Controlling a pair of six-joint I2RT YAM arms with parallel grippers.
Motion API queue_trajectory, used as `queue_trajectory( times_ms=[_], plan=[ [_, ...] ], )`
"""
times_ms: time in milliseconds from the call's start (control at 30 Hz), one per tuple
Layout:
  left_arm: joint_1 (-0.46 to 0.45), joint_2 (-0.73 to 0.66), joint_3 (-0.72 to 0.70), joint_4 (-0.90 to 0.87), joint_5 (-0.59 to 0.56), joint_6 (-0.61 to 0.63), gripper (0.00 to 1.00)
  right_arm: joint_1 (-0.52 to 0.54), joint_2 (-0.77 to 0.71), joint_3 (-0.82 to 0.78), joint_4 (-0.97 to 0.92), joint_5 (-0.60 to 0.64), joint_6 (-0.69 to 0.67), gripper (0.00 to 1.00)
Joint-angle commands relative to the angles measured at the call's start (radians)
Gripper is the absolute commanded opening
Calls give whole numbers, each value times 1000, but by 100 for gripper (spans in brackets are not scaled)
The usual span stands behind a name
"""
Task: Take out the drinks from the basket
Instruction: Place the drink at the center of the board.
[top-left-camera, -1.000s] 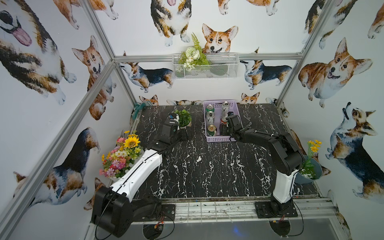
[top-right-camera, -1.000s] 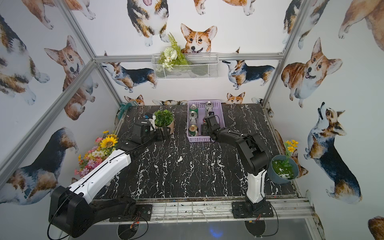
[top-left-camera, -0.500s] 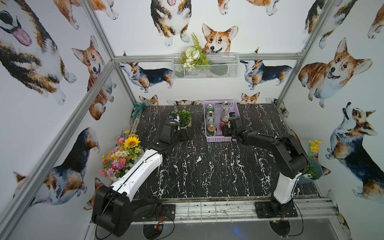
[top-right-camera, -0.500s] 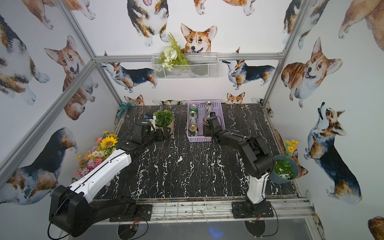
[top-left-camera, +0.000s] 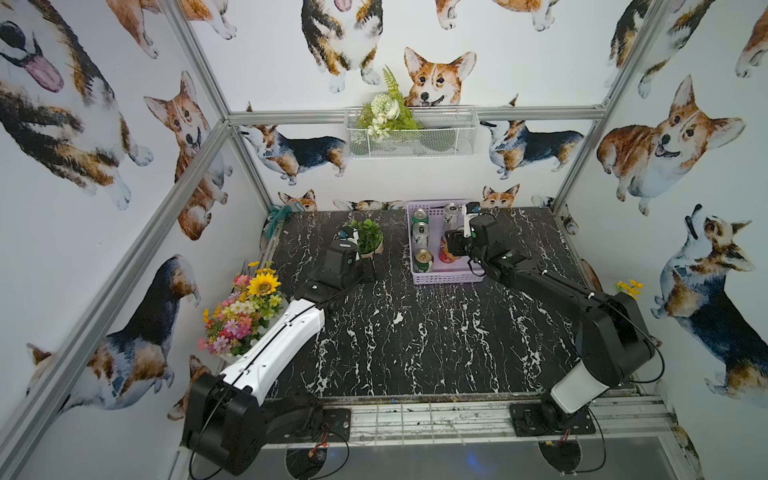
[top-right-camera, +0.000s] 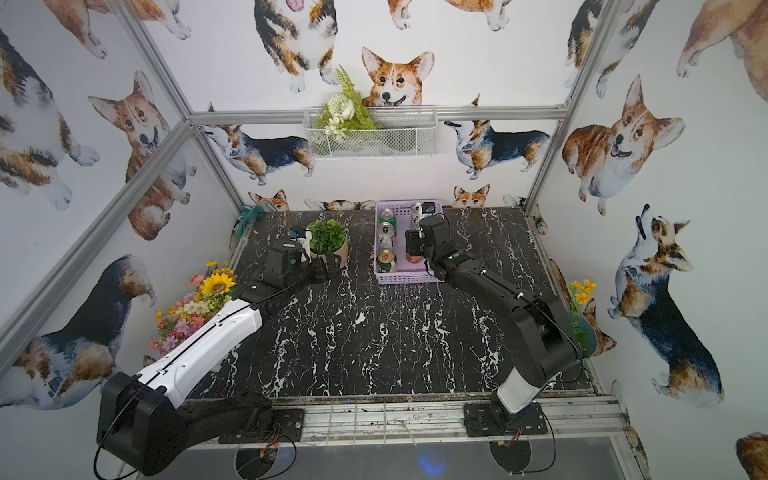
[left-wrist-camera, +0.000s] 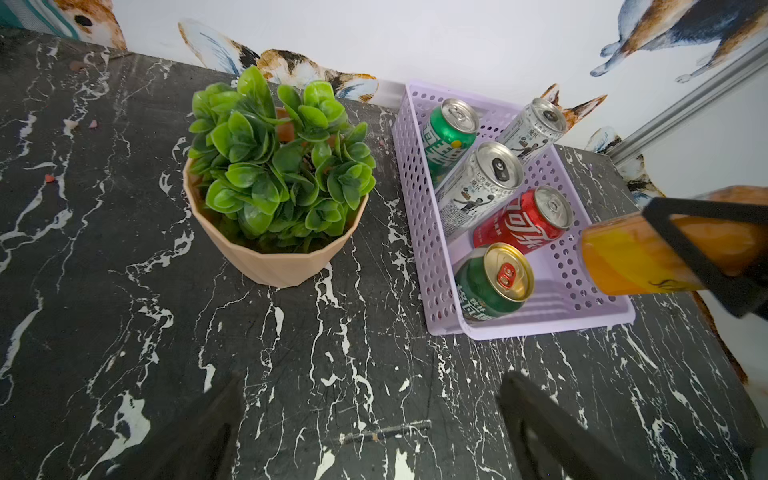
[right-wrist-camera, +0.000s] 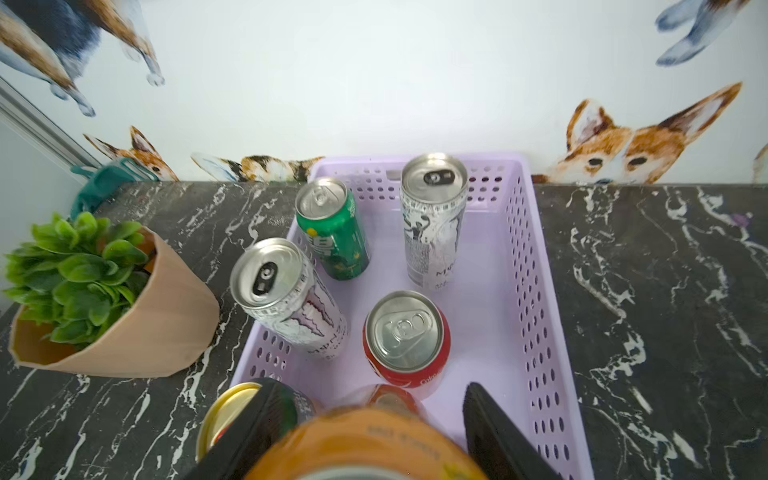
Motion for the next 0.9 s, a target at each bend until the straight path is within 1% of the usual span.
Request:
queue_trajectory(
  times_ms=[0,100,133,233,300,367,400,533,700,833,867],
  plan=[
    [1,-19,21,-23,-57,-1,100,53,-47,10,14,-64,-59,0],
    [2,-47,26,-46,-125,-12,100,144,-50,10,1,-122,-96,0],
    [2,-57,25,-50,-147,-13,100,189,-38,14,5,-132,-107,0],
    [3,-91,13,-51,-214,-22,100,304,20,38,29,-108,-150,0],
    [5,-112,3,-53,-257,-28,100,342,80,61,51,-107,-152,0],
    [9,-132,-8,-57,-294,-33,100,366,157,106,63,-127,-149,0],
    [11,-143,-16,-55,-310,-33,100,379,204,129,68,-117,-159,0],
    [14,-177,-52,-23,-320,-29,100,406,334,173,106,-37,-171,0],
    [16,-183,-75,2,-300,-26,100,408,385,118,236,18,-141,0],
    [17,-165,-66,-4,-294,-17,100,409,424,141,213,9,-133,0],
    [17,-162,-64,-6,-293,-18,100,411,426,140,213,8,-129,2]
  ],
)
